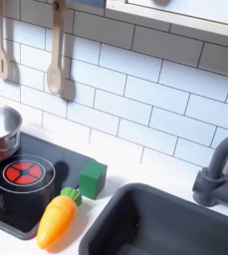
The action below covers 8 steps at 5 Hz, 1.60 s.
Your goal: Push button
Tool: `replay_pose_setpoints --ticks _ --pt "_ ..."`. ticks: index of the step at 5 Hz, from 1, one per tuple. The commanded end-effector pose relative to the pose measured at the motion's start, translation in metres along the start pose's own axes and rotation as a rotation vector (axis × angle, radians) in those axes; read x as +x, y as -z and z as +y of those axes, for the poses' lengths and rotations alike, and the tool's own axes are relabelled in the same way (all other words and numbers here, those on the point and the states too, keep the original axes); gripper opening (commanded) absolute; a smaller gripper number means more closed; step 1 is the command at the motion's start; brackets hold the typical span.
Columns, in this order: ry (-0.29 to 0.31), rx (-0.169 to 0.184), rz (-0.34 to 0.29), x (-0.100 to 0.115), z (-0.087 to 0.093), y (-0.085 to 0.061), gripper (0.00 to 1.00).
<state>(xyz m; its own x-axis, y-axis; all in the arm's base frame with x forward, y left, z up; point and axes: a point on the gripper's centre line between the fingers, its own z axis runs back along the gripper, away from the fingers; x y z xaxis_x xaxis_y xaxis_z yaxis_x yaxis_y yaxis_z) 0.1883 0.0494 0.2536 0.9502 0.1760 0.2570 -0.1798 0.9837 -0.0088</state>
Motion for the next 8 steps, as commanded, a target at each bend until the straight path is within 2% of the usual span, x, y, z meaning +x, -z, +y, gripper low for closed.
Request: replay_pose_setpoints --ticks 1,2,5,6,8 --pt "0.017 -0.006 -0.120 0.035 0.005 -0.005 0.00" --pt "0.002 -0.011 -0.167 0.054 0.012 -0.011 0.00" --pt "0.009 -0.039 -0.287 0.102 0.024 -0.025 0.00" --pt "0.017 -0.031 -0.334 0.115 0.029 -0.037 0.00" --pt "0.017 -0.032 -0.424 0.128 0.035 -0.051 0.00"
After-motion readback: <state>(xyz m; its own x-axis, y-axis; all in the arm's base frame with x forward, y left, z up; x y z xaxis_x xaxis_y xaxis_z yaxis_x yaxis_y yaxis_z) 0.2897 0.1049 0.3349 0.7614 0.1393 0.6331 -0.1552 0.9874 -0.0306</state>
